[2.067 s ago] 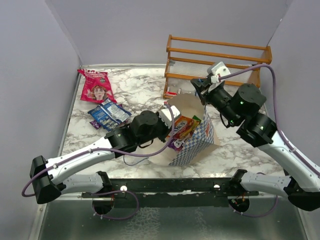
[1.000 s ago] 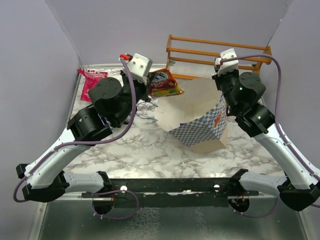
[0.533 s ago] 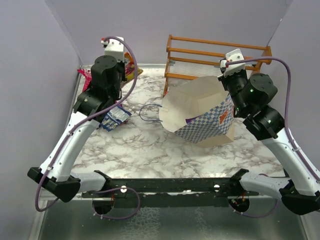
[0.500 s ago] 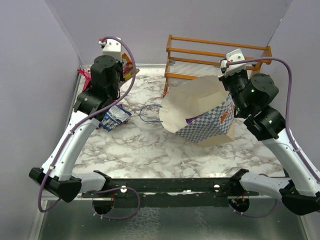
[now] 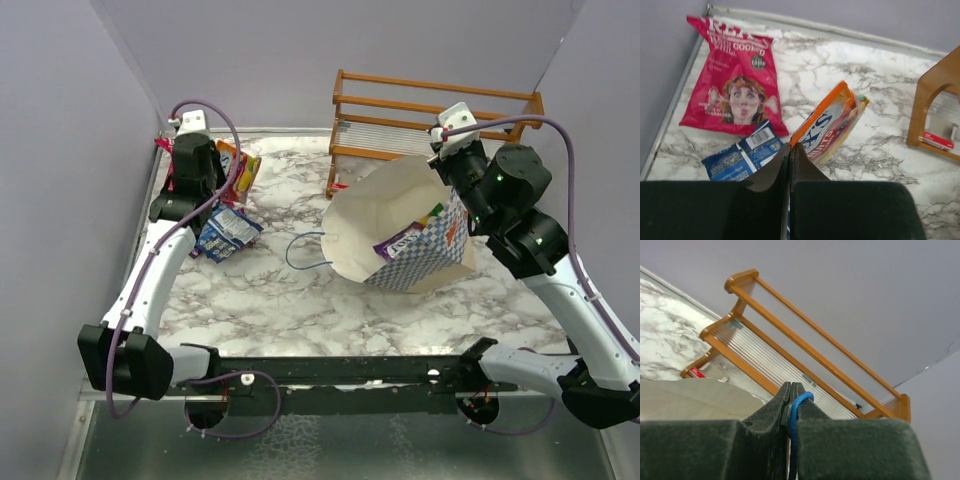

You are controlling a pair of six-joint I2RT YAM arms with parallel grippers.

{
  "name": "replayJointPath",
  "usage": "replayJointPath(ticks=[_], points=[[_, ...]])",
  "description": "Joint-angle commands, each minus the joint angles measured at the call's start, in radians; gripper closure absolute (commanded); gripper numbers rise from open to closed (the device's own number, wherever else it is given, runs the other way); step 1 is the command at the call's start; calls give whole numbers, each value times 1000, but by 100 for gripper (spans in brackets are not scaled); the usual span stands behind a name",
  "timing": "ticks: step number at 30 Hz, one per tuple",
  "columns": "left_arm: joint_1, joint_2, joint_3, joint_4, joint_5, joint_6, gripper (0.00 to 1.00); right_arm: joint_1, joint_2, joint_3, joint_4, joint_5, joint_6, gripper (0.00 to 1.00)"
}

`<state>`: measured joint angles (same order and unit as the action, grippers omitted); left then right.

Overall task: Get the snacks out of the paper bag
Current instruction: Place the snack at the center of the board.

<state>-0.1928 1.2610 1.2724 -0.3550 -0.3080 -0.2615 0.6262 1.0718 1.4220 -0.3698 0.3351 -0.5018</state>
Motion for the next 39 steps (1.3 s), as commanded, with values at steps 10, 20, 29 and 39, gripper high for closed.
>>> replayJointPath(ticks=[10, 20, 29, 39], points=[[298, 118, -263, 190, 199, -175, 100, -3, -33, -7, 22, -178, 69, 98], [332, 168, -217, 130, 264, -169, 65, -3, -91, -107, 68, -379, 144, 98], [286, 107, -155, 92, 497, -167, 19, -3, -137, -208, 205, -583, 139, 98], [-51, -8, -20, 48, 637, -177, 21, -3, -140, -268, 300, -542, 138, 98]])
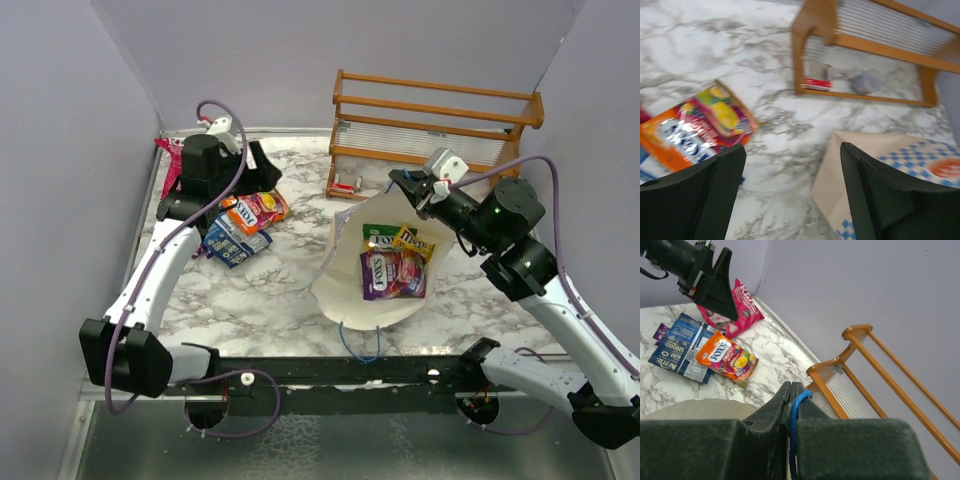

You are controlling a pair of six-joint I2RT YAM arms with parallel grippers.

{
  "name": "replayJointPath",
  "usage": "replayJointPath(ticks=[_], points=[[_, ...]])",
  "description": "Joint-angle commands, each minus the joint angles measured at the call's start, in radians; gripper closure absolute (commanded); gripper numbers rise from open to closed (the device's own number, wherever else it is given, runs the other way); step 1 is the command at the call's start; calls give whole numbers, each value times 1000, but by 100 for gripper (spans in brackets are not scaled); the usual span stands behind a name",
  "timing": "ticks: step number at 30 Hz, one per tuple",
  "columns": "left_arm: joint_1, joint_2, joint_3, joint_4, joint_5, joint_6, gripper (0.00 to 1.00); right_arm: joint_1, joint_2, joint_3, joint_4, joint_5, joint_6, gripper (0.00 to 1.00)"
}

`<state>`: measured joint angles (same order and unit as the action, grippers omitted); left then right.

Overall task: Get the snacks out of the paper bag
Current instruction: Place the snack at the center of the board, then take out the snack from the paper bag.

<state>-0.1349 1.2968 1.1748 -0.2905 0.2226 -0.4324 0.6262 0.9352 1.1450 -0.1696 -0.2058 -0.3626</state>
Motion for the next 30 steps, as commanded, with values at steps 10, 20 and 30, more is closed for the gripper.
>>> replayJointPath(ticks=[10, 20, 30], points=[[-278, -117, 110, 49, 214, 66, 25, -3, -111, -110, 254, -20, -25, 98], [-333, -217, 94, 195, 622, 124, 29, -3, -109, -77, 268, 226, -39, 98], [-548, -226, 70, 260, 435, 32, 36, -3, -20, 17, 214, 307, -23, 98]])
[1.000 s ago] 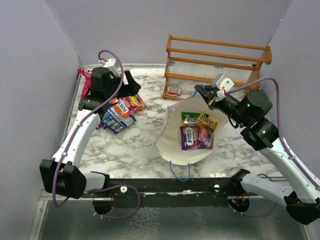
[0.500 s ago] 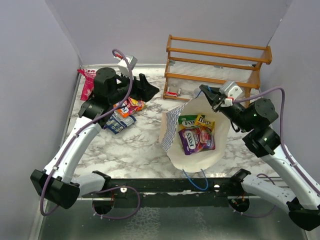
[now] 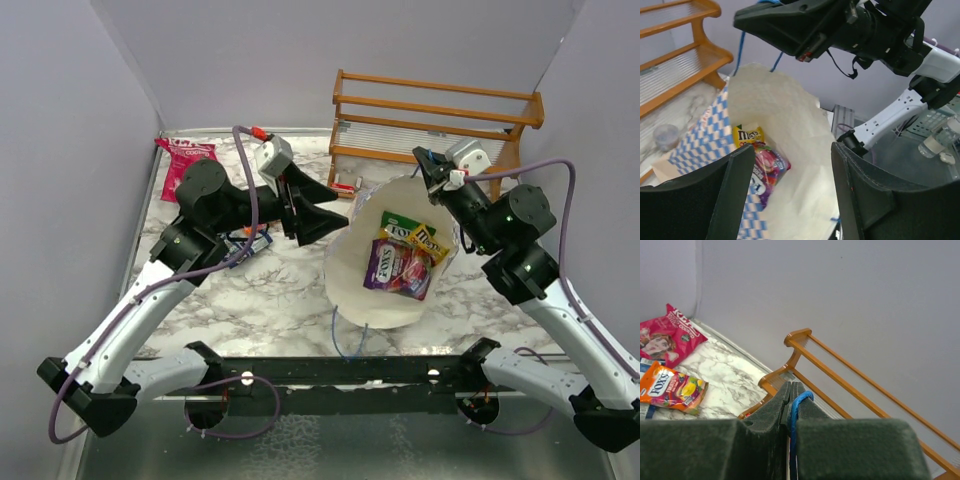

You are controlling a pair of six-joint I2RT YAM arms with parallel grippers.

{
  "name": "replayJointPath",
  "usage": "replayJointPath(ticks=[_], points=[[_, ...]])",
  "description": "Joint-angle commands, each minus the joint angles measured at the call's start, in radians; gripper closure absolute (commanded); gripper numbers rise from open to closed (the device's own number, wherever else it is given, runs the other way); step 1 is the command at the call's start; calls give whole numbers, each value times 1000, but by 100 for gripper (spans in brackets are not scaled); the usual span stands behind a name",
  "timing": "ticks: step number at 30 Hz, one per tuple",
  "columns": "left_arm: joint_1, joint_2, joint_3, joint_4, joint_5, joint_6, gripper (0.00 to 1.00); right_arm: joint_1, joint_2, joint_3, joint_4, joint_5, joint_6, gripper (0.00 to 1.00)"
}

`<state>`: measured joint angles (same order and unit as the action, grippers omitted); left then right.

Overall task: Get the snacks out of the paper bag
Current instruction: Take out the snack from the paper bag.

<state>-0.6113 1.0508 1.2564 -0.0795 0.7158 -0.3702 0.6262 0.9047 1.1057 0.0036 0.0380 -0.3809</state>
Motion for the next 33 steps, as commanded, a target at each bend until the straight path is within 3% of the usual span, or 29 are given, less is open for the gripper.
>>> replayJointPath(ticks=[1, 5, 9, 12, 17, 20, 24, 28, 33], points=[[-104, 30, -19, 62, -77, -28, 38, -3, 12, 56, 41, 53, -4, 98], [-247, 77, -63, 83, -269, 1, 52, -3, 1, 53, 43, 19, 21, 98], [-309, 129, -110, 123, -422, 8, 55, -3, -21, 46, 41, 8, 39, 98], [-354, 174, -144, 165, -494, 31, 62, -4, -25, 56, 24, 1, 39, 98], [-461, 211, -254, 373, -676, 130, 72, -3, -35, 63, 12, -6, 51, 98], [-506, 274, -241, 423, -740, 163, 74, -3, -36, 73, 4, -18, 59, 98], [-651, 380, -199, 451, -934, 304, 73, -3, -35, 80, -12, -19, 54, 98], [-690, 451, -193, 502, -1007, 315, 73, -3, -40, 84, -32, -10, 54, 98], [-696, 485, -152, 436, -1068, 297, 73, -3, -35, 94, -47, -6, 55, 98]])
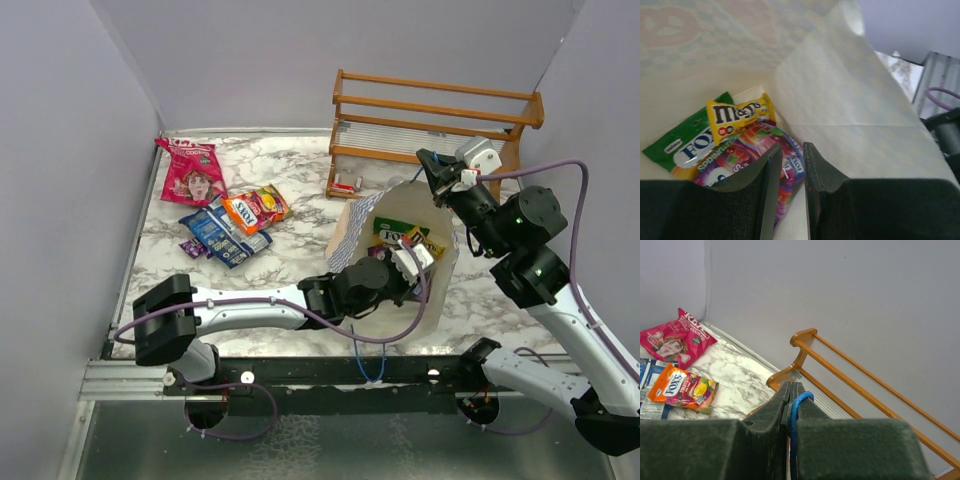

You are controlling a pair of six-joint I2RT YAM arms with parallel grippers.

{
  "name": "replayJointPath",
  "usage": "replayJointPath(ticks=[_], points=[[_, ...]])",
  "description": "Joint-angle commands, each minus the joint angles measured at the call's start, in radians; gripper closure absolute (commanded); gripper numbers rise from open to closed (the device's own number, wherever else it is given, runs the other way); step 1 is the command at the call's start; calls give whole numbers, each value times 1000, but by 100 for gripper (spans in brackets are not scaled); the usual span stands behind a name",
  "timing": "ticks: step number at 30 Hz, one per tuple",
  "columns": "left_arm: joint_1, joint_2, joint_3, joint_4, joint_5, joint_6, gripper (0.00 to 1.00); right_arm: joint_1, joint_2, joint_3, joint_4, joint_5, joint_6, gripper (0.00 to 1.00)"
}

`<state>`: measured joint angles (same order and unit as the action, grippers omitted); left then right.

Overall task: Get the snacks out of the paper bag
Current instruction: Take out the snack from the paper bag.

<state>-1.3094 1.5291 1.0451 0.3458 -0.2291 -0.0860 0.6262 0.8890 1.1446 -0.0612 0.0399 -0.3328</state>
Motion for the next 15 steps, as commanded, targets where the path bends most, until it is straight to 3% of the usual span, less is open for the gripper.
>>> replayJointPath(ticks=[1, 15], points=[[2, 9, 64, 0, -147, 2, 73, -3, -14, 57, 16, -6, 5, 98], [0, 75, 78, 22, -294, -68, 72, -3, 30, 56, 26, -26, -14, 98]])
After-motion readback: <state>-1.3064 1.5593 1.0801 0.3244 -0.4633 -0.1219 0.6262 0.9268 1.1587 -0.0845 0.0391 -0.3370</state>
